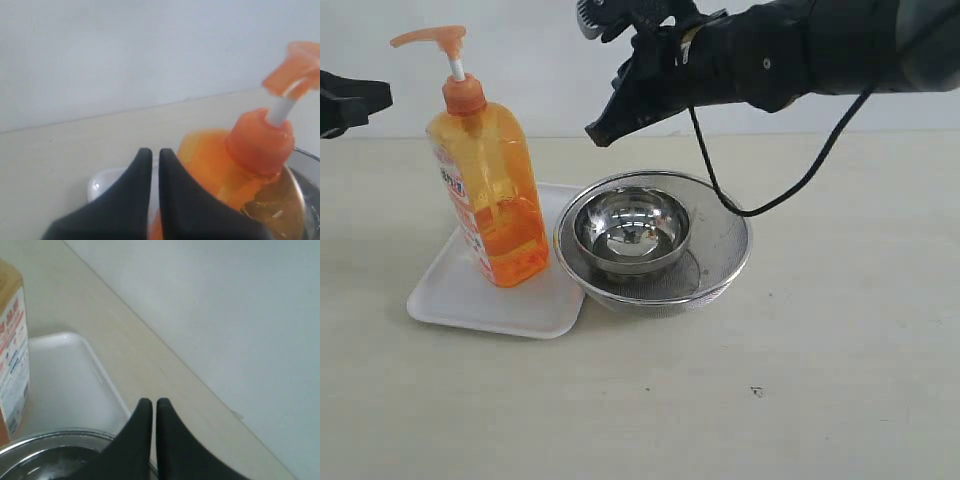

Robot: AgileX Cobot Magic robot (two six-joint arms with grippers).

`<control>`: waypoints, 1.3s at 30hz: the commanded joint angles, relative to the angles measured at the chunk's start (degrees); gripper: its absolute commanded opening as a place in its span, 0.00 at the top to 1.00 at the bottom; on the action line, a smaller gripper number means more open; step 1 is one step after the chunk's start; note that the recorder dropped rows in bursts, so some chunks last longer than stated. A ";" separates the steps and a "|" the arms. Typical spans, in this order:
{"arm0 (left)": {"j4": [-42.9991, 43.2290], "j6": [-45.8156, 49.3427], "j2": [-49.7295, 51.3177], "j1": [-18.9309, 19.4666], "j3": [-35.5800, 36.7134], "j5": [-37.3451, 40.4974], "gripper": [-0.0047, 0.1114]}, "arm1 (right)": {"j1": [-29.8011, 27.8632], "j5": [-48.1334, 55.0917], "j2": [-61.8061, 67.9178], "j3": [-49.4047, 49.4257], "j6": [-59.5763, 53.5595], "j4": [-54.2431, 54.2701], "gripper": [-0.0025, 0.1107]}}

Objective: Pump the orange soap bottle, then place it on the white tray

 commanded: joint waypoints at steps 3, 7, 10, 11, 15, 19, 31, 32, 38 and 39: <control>4.00 -0.23 2.86 2.14 0.28 -1.25 0.92 | 2.42 -5.19 2.64 0.26 -3.83 0.26 0.98; 3.68 1.43 2.86 2.14 0.28 -3.80 0.92 | 2.42 -7.67 3.79 0.26 -2.45 0.26 0.98; 5.50 1.32 2.98 2.14 0.28 -3.90 0.92 | 2.46 -11.23 4.81 0.16 0.58 0.03 0.98; 6.69 0.88 2.98 2.14 0.28 -3.90 0.92 | 2.56 -12.26 5.15 0.16 1.48 -0.17 0.98; 8.12 -0.40 2.98 2.14 1.02 -3.90 0.92 | 3.13 -13.27 6.63 0.16 4.87 -0.64 0.98; 8.12 -0.54 2.98 2.14 1.68 -5.30 0.92 | 5.25 -13.34 7.12 0.16 5.19 -2.26 0.98; 6.82 -0.58 6.36 0.64 1.68 -8.04 0.92 | 8.81 -13.49 7.20 0.16 5.34 -4.47 0.98; 6.39 -0.16 6.88 0.19 1.68 -8.05 0.92 | 8.75 -13.37 7.20 0.16 5.50 -4.47 0.98; 2.34 2.65 8.69 -0.75 1.68 -6.04 0.92 | 8.75 -11.42 7.20 0.16 6.41 -4.47 0.98; 0.63 4.49 8.69 -0.75 1.68 -5.21 0.92 | 8.75 -10.52 7.20 0.16 6.41 -4.47 0.98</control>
